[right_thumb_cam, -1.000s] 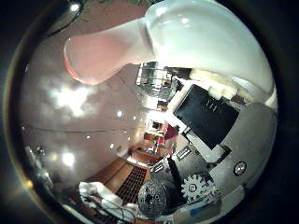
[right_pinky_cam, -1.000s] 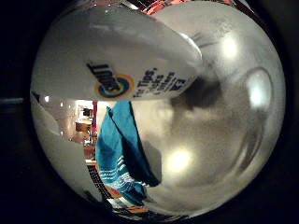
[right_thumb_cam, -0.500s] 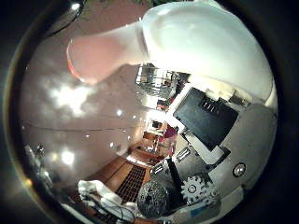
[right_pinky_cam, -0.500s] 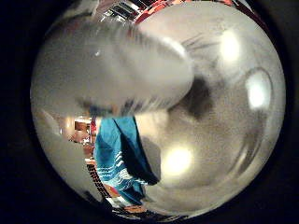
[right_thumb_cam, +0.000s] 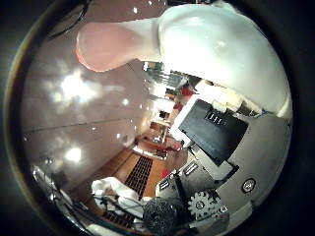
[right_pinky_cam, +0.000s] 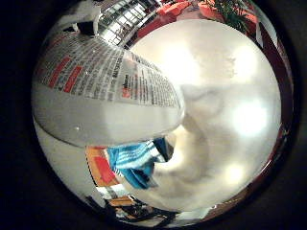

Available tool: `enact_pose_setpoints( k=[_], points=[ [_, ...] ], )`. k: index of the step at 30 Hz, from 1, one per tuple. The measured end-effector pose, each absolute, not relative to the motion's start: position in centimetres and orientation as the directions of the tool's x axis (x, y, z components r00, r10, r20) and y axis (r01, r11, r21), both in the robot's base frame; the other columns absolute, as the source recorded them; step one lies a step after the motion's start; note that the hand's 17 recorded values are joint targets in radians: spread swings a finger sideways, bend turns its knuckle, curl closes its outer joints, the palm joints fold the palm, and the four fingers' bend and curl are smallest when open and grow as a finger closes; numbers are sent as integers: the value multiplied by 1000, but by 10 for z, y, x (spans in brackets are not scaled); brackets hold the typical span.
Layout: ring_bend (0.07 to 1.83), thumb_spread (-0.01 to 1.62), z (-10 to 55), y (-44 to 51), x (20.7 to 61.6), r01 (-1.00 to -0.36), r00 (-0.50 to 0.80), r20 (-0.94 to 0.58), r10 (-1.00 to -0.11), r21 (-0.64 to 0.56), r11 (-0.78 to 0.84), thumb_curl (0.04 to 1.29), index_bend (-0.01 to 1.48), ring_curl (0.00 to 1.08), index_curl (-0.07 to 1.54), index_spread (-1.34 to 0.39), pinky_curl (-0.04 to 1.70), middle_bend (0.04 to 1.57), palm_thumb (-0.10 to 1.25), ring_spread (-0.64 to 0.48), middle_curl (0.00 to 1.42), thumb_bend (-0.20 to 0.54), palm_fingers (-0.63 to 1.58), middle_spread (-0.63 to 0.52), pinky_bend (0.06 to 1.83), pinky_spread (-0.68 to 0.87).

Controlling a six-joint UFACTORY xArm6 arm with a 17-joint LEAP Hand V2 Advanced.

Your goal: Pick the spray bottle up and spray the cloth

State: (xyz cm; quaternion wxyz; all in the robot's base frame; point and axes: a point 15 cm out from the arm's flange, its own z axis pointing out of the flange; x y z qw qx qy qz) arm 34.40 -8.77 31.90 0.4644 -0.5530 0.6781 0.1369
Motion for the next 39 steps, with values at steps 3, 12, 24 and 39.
enact_pose_setpoints(
  k=[3, 12, 24, 39],
  points=[
    [1465, 514, 340, -98, 330, -937, 34, -717, -696, -266, 227, 893, 1096, 552, 760, -210, 963, 1357, 991, -143, 633, -22, 1185, -103, 1184, -163],
    [1463, 505, 377, -91, 290, -992, 87, -523, -848, 36, -124, 916, 1102, 552, 758, -211, 1043, 1367, 983, -150, 627, -22, 1189, -103, 1135, -173],
    [1469, 487, 366, -63, 274, -871, 277, -158, -948, 374, -317, 933, 1100, 553, 761, -212, 1109, 1368, 974, -151, 624, -22, 1191, -103, 1094, -185],
    [1468, 487, 326, -2, 303, -787, 338, 59, -939, 565, -247, 939, 1098, 553, 763, -213, 1144, 1363, 972, -151, 626, -22, 1193, -106, 1073, -196]
  ],
)
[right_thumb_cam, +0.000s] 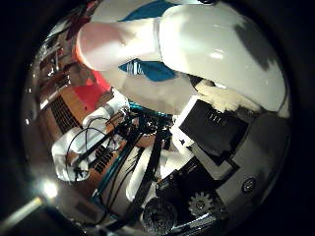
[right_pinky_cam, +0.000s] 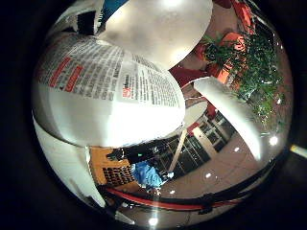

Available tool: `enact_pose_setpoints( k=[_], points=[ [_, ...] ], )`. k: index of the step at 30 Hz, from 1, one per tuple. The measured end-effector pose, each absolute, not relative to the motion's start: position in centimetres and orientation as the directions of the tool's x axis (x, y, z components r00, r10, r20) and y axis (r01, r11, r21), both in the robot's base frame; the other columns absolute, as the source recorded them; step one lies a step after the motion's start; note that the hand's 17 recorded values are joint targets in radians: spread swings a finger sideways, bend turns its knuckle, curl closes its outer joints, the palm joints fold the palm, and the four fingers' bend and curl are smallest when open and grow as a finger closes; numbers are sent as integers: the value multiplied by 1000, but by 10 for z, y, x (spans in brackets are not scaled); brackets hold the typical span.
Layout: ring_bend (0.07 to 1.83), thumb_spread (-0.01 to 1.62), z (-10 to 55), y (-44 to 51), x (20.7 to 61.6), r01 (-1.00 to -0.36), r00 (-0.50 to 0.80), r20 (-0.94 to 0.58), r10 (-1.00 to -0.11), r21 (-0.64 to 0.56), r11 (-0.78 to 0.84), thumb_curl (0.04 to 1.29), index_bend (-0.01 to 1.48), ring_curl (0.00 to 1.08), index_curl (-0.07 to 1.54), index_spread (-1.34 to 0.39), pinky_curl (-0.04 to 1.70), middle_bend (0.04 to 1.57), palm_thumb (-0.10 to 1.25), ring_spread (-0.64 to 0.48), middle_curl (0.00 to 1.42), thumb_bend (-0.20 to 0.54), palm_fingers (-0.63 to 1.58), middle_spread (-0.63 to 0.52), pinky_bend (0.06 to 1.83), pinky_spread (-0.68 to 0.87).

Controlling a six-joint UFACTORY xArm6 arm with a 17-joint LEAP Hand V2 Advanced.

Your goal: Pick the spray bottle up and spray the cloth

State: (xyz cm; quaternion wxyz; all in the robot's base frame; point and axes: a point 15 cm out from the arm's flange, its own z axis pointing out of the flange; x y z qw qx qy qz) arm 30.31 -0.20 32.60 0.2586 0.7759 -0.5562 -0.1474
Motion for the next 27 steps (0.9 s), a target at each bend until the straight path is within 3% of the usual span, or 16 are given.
enact_pose_setpoints(
  k=[10, 17, 23, 27],
  points=[
    [1469, 493, 311, 10, 314, -784, 339, 77, -938, 573, -237, 939, 1094, 554, 765, -214, 1160, 1362, 975, -151, 629, -23, 1191, -106, 1064, -199],
    [1469, 493, 334, 16, 323, -821, 332, 60, -941, 509, -257, 938, 1092, 553, 766, -225, 1174, 1362, 975, -151, 630, -23, 1191, -105, 1056, -203],
    [1468, 494, 372, 69, 325, -859, 286, -172, -943, 391, -332, 937, 1089, 553, 768, -236, 1182, 1361, 976, -145, 630, -23, 1192, -105, 1051, -205],
    [1467, 494, 402, 116, 325, -873, 279, -364, -889, 290, -392, 937, 1087, 553, 769, -238, 1186, 1362, 976, -148, 630, -23, 1195, -102, 1047, -207]
  ],
)
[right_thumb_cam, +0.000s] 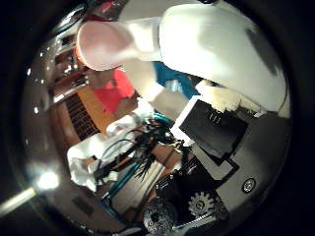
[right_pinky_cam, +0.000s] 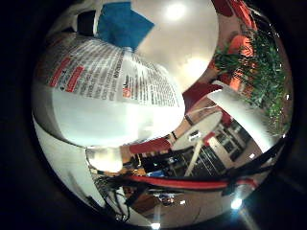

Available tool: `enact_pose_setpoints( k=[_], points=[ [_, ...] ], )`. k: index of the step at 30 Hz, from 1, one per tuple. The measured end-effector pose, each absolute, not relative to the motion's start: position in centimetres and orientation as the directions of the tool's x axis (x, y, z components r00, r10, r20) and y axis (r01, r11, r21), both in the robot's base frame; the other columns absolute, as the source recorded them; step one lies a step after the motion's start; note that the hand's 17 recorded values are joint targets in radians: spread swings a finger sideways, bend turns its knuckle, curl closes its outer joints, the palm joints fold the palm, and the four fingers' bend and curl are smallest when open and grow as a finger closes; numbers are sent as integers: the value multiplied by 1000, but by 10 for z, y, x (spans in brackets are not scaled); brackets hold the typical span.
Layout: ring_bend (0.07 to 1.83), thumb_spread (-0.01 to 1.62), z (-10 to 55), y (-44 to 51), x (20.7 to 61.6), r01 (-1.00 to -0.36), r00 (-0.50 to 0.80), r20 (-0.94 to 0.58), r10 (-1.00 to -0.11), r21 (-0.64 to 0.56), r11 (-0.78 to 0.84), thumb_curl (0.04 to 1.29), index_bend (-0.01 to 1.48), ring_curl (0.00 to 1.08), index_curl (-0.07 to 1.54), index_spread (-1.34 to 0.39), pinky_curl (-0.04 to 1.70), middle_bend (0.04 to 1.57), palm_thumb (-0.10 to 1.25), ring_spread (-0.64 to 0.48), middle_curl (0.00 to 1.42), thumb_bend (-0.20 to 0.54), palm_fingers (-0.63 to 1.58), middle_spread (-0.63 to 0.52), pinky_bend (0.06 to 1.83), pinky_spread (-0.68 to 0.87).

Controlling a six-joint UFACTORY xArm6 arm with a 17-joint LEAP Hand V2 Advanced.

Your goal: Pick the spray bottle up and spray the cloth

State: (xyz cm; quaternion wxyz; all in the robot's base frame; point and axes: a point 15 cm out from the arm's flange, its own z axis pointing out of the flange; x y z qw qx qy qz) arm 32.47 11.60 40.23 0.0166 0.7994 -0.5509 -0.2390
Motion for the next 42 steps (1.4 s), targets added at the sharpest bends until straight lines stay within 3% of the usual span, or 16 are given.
enact_pose_setpoints(
  k=[10, 13, 24, 32, 42],
  points=[
    [1469, 486, 446, 222, 340, -873, 346, -659, -668, 34, -486, 936, 1084, 556, 771, -234, 1192, 1359, 985, -145, 624, -22, 1196, -93, 1042, -209],
    [1469, 484, 429, 246, 340, -838, 409, -678, -611, -14, -546, 937, 1084, 557, 773, -223, 1194, 1360, 985, -146, 622, -22, 1196, -92, 1041, -210],
    [1466, 457, 329, 324, 326, -804, 453, -816, -359, -201, -559, 942, 1088, 558, 772, -215, 1193, 1356, 988, -146, 621, -22, 1198, -92, 1033, -211],
    [1465, 432, 291, 357, 318, -797, 461, -848, -261, -266, -542, 944, 1098, 559, 770, -213, 1194, 1355, 996, -146, 622, -22, 1198, -92, 1023, -214],
    [1463, 434, 251, 363, 326, -808, 438, -858, -271, -243, -536, 946, 1098, 559, 769, -213, 1186, 1352, 985, -146, 622, -23, 1201, -92, 1018, -218]
  ],
)
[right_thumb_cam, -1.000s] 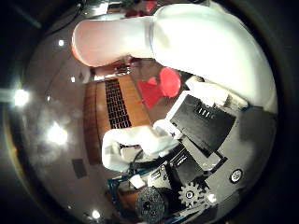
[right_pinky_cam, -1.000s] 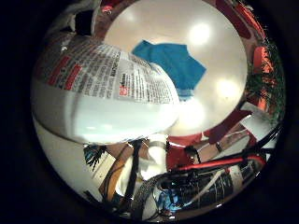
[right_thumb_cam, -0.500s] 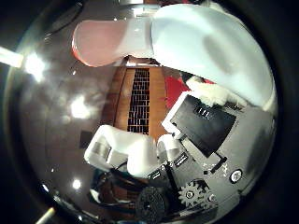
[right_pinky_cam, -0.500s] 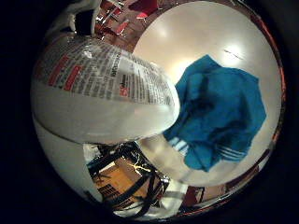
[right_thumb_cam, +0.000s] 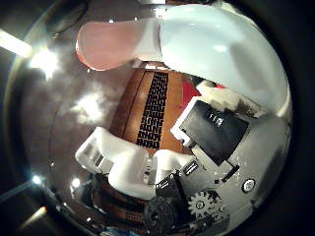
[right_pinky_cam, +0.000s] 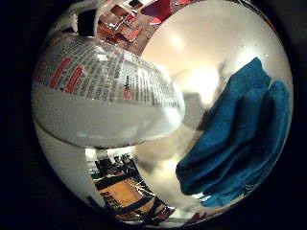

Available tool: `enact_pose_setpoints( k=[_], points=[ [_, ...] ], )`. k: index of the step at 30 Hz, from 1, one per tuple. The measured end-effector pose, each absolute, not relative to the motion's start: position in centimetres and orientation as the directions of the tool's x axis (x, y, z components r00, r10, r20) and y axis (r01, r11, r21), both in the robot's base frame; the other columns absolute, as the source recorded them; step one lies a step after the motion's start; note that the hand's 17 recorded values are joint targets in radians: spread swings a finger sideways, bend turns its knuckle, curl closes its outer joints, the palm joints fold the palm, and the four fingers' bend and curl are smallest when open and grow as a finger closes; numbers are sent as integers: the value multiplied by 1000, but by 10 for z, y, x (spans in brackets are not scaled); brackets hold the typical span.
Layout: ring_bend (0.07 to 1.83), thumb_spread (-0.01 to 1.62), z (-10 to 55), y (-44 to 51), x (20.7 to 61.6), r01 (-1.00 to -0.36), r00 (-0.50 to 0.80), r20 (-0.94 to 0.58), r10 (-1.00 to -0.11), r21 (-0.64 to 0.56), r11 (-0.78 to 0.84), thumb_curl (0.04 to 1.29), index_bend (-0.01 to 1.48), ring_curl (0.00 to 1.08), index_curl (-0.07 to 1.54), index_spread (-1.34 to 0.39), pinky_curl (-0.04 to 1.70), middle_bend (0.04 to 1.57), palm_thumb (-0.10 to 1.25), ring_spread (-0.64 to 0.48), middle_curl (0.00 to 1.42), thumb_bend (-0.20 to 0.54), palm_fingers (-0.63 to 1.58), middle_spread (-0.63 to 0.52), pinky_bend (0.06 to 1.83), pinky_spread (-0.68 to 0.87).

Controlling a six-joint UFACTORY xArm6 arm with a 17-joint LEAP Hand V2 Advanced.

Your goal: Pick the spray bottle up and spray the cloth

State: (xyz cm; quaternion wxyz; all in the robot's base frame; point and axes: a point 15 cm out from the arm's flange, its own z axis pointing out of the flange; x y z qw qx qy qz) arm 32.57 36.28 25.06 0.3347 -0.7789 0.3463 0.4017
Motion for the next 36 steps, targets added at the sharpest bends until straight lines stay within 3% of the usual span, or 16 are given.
enact_pose_setpoints(
  k=[9, 15, 21, 25, 27, 30, 36],
  points=[
    [1445, 522, 242, 361, 336, -823, 427, -865, -262, -252, -509, 915, 1029, 547, 752, -210, 1122, 1313, 889, -143, 609, -37, 1185, -80, 1026, -239],
    [1344, 631, 247, 361, 333, -804, 459, -851, -254, -277, -526, 823, 754, 511, 715, -228, 981, 1225, 831, -162, 581, -41, 1080, -80, 1036, -303],
    [1299, 755, 251, 361, 330, -800, 460, -852, -250, -275, -533, 713, 248, 506, 642, -320, 847, 1055, 814, -217, 565, -30, 824, -117, 1036, -430],
    [1263, 893, 247, 356, 328, -792, 467, -845, -260, -269, -548, 641, 182, 503, 608, -375, 803, 950, 804, -244, 563, -26, 605, -133, 947, -460],
    [1218, 945, 245, 352, 330, -790, 471, -841, -268, -268, -551, 612, 211, 495, 611, -380, 791, 905, 791, -241, 559, -26, 454, -141, 864, -417],
    [1075, 998, 247, 348, 330, -794, 472, -839, -272, -270, -544, 560, 282, 463, 602, -370, 778, 840, 761, -217, 550, -27, 225, -134, 707, -214],
    [804, 1018, 257, 335, 323, -796, 486, -827, -283, -284, -535, 502, 288, 371, 534, -301, 676, 688, 733, -57, 493, -26, 91, -81, 587, 248]
  ],
)
